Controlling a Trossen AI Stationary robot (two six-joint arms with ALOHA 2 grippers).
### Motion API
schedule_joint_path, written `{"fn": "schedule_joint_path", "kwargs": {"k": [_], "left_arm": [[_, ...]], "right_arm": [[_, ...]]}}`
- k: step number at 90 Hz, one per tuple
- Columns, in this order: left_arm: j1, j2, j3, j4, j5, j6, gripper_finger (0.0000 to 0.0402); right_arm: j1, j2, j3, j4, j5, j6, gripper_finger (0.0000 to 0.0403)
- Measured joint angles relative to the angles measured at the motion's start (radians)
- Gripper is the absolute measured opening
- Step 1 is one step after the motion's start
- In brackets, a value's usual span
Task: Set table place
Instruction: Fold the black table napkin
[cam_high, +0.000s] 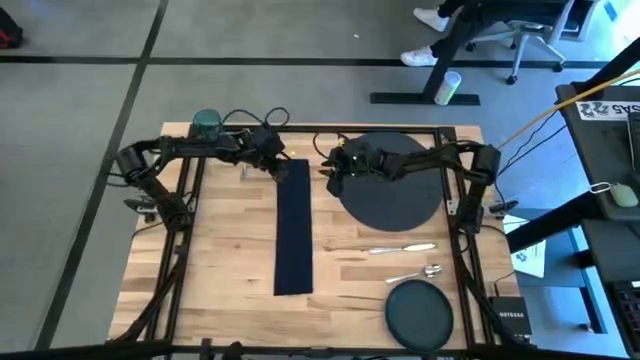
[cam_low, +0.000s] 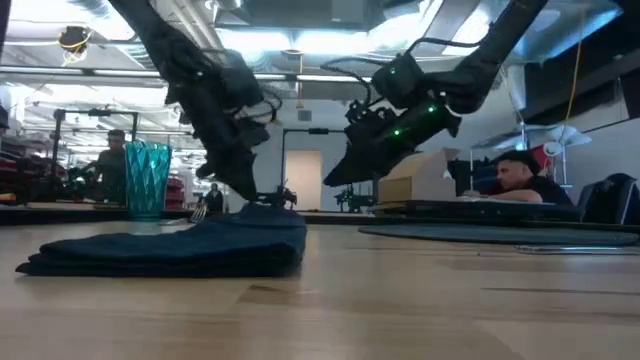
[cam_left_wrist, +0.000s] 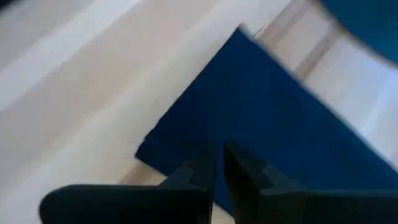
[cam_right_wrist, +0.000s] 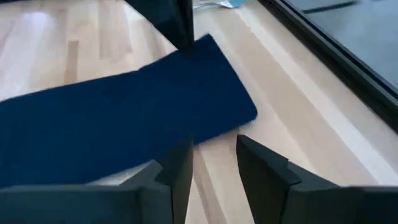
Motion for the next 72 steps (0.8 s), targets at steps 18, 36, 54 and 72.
{"fn": "schedule_joint_path", "kwargs": {"k": [18,36,54,72], "left_arm": [[0.001,0.037,0.0,0.0,-0.001,0.014,0.0014],[-0.034,0.037,0.0,0.001,-0.001,0.023,0.0014],[-0.06,0.037,0.0,0.002,-0.009,0.031,0.0014],[-0.059,0.037,-0.036,0.045,-0.011,0.029,0.0014]], "right_arm": [[0.0,0.006,0.0,-0.01,0.016,0.05,0.0113],[0.0,0.101,-0.001,0.094,-0.05,0.154,0.0113],[-0.013,0.204,-0.001,0.317,-0.109,0.299,0.0113],[-0.04,0.258,0.035,0.318,-0.114,0.354,0.0113]]}}
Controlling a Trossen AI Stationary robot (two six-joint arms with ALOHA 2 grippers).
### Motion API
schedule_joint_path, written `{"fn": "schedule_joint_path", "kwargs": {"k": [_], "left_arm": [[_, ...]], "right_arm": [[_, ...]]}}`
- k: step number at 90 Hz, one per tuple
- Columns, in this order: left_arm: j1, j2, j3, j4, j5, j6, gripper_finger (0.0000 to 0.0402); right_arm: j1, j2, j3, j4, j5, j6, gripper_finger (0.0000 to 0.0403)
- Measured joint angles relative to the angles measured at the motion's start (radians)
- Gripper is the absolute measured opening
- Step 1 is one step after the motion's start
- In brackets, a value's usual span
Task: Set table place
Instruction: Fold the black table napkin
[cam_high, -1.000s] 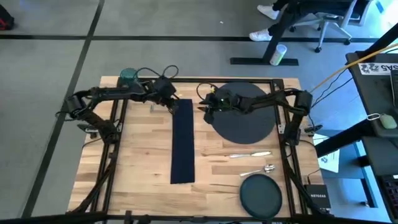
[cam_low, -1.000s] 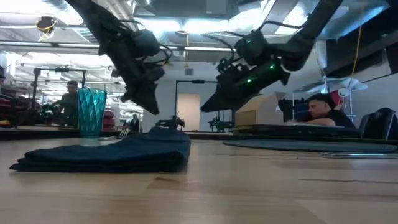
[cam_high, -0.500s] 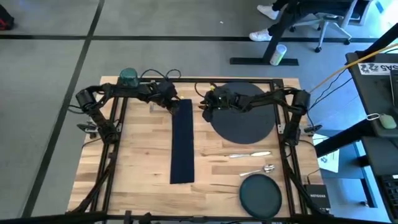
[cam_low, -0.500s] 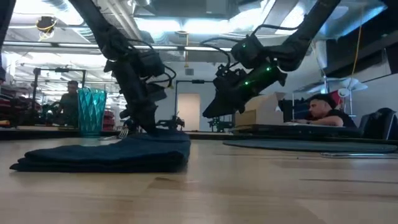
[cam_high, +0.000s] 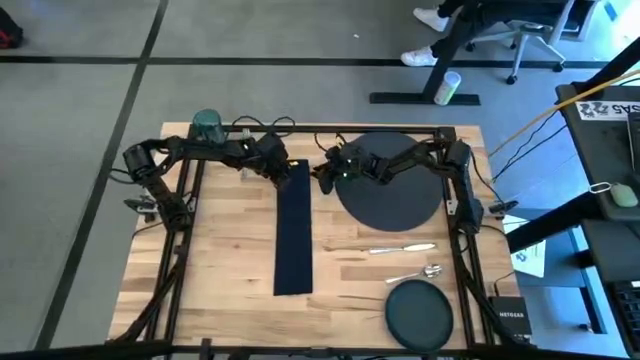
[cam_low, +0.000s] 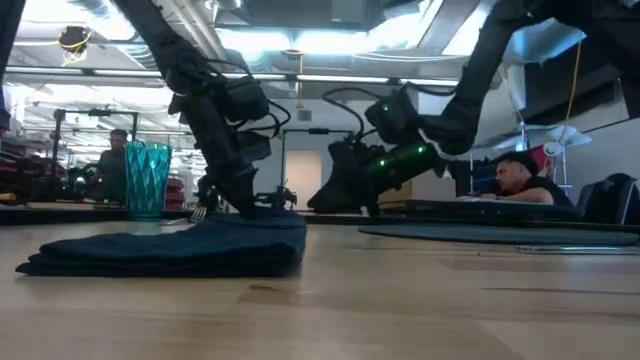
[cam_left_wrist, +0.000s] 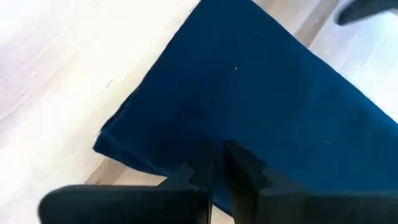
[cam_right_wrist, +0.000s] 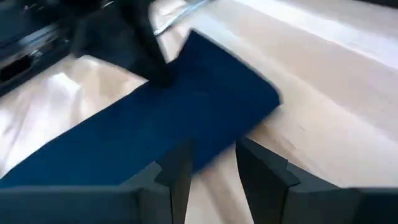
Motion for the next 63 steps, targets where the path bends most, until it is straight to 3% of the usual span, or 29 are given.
{"fn": "schedule_joint_path", "kwargs": {"k": [35,53,63], "left_arm": [[-0.017,-0.005,-0.096,0.126,-0.002,-0.044,0.0014],[-0.036,-0.01,-0.097,0.132,-0.002,-0.041,0.0014],[-0.044,-0.01,-0.097,0.133,-0.002,-0.041,0.0014]], "right_arm": [[0.016,0.005,0.104,-0.193,0.05,0.012,0.0113],[0.017,-0.003,0.207,-0.262,-0.054,-0.041,0.0113],[0.017,-0.01,0.321,-0.521,-0.055,-0.108,0.0113]]}}
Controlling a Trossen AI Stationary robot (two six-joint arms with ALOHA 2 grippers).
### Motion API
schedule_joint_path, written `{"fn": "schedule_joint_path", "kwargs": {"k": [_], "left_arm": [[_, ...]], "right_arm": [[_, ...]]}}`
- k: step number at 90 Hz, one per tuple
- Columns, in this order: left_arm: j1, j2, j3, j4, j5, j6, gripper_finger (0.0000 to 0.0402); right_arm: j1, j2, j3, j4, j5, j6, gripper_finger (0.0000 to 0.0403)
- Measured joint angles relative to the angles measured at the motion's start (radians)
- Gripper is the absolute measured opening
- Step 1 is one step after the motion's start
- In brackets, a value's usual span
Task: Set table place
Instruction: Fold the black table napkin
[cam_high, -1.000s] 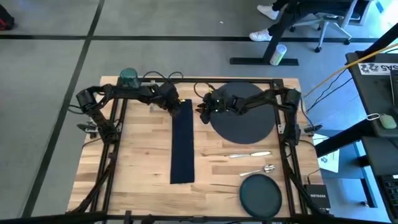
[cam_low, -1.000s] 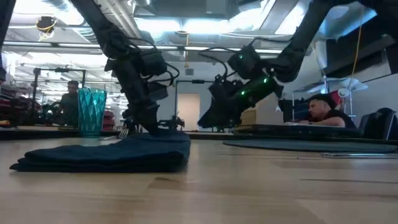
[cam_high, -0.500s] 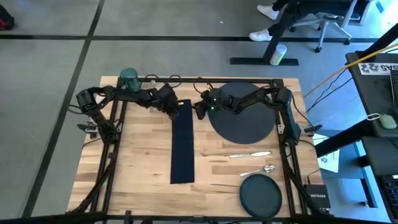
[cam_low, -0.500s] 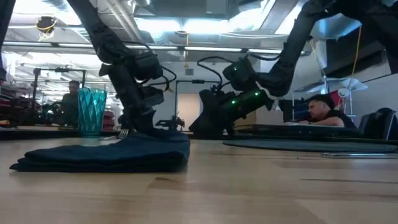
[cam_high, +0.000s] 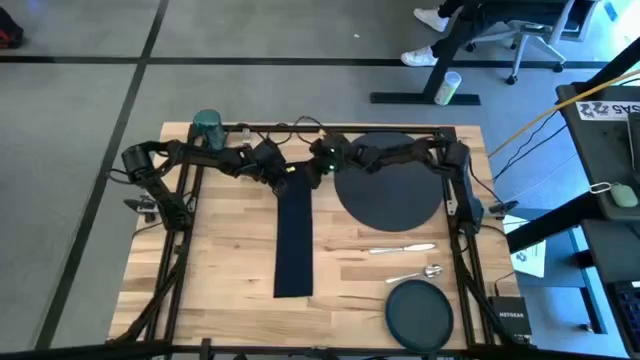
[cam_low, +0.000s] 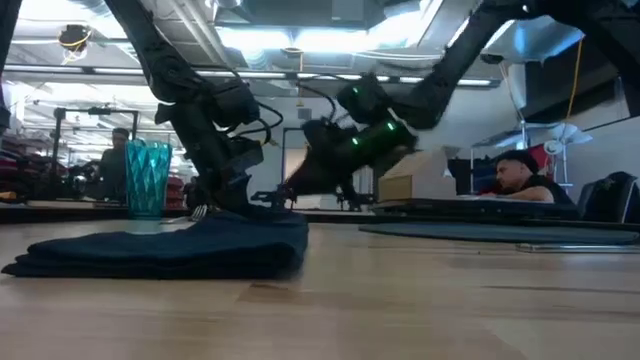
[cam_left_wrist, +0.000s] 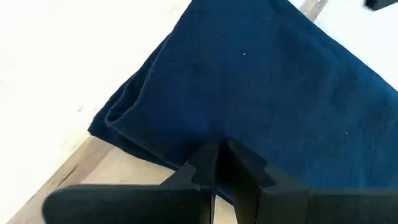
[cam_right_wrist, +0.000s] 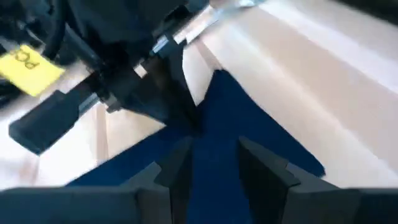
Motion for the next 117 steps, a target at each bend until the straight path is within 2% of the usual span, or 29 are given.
{"fn": "schedule_joint_path", "kwargs": {"k": [9,18,29,42,53,61,85,117], "left_arm": [[-0.003,0.0,0.0,0.001,0.004,-0.002,0.0014],[-0.012,0.0,0.0,0.0,0.004,-0.01,0.0014],[-0.047,0.0,0.0,-0.007,0.029,-0.007,0.0014],[-0.115,-0.001,0.0,-0.026,0.031,-0.034,0.0014],[-0.179,-0.001,0.0,-0.018,0.034,-0.068,0.0014],[-0.212,0.0,0.0,-0.012,0.027,-0.103,0.0014],[-0.257,-0.047,-0.005,-0.044,-0.023,-0.132,0.0014],[-0.256,-0.28,-0.004,-0.063,-0.027,-0.14,0.0014]], "right_arm": [[0.007,0.018,0.086,-0.241,0.078,-0.067,0.0113],[0.008,0.019,0.137,-0.334,0.125,-0.106,0.0113],[0.01,0.017,0.192,-0.422,0.102,-0.179,0.0113],[0.042,0.016,0.247,-0.566,0.054,-0.34,0.0113],[0.073,0.015,0.29,-0.766,0.073,-0.432,0.0113],[0.091,0.013,0.293,-0.843,0.103,-0.445,0.0113],[0.111,0.013,0.282,-0.841,0.136,-0.424,0.0113],[0.108,0.013,0.282,-0.798,0.061,-0.437,0.0113]]}}
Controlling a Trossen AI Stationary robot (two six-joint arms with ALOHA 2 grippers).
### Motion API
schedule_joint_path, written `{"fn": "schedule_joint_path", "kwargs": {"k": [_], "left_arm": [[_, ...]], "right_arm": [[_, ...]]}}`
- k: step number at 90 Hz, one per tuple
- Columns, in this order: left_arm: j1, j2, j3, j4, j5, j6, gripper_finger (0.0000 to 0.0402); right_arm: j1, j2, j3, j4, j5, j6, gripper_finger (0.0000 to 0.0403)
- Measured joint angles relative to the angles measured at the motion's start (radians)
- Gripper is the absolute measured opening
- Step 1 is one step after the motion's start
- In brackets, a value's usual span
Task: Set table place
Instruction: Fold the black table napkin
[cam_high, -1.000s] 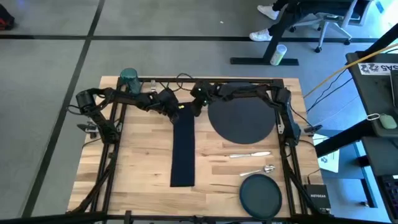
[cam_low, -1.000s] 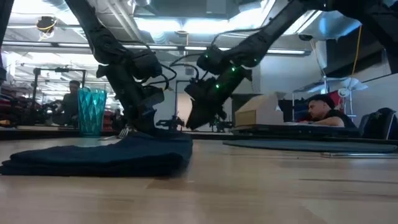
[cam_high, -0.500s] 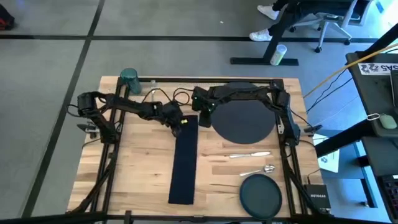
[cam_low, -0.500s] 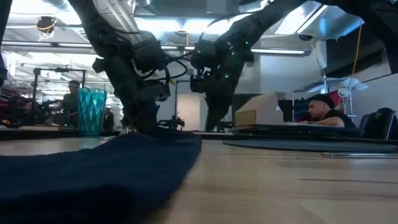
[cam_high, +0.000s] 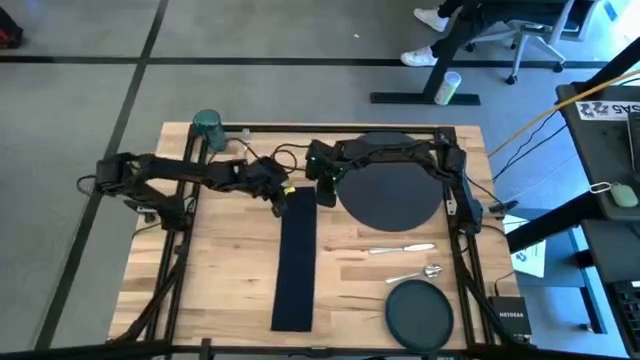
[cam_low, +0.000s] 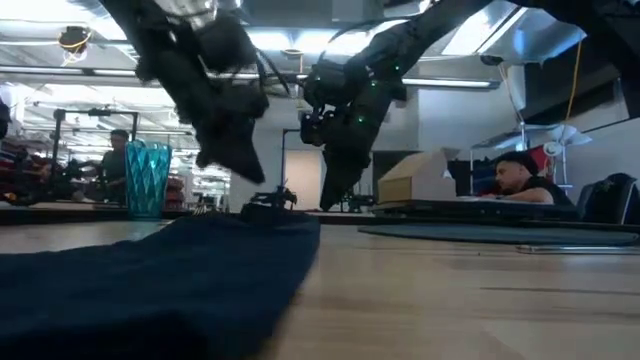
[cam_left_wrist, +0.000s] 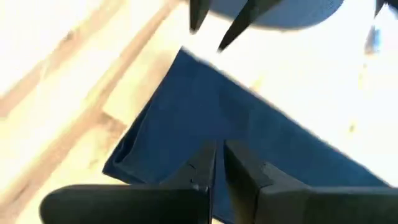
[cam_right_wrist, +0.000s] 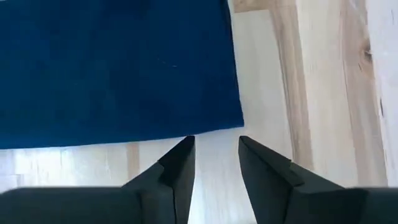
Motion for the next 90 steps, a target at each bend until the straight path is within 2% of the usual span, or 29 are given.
{"fn": "schedule_joint_path", "kwargs": {"k": [21,45,58,90], "left_arm": [[0.0,-0.061,0.002,-0.045,0.0,0.003,0.0014],[0.004,-0.061,0.002,-0.068,-0.001,0.011,0.0014],[0.004,-0.061,0.002,-0.069,-0.001,0.009,0.0014],[0.005,-0.061,0.003,-0.092,-0.001,0.012,0.0014]], "right_arm": [[-0.047,0.01,-0.064,0.163,-0.1,0.022,0.0113],[-0.07,0.038,-0.107,0.226,-0.123,0.028,0.0113],[-0.073,0.075,-0.106,0.285,-0.23,0.05,0.0113],[-0.089,0.05,-0.108,0.247,-0.284,0.053,0.0113]]}}
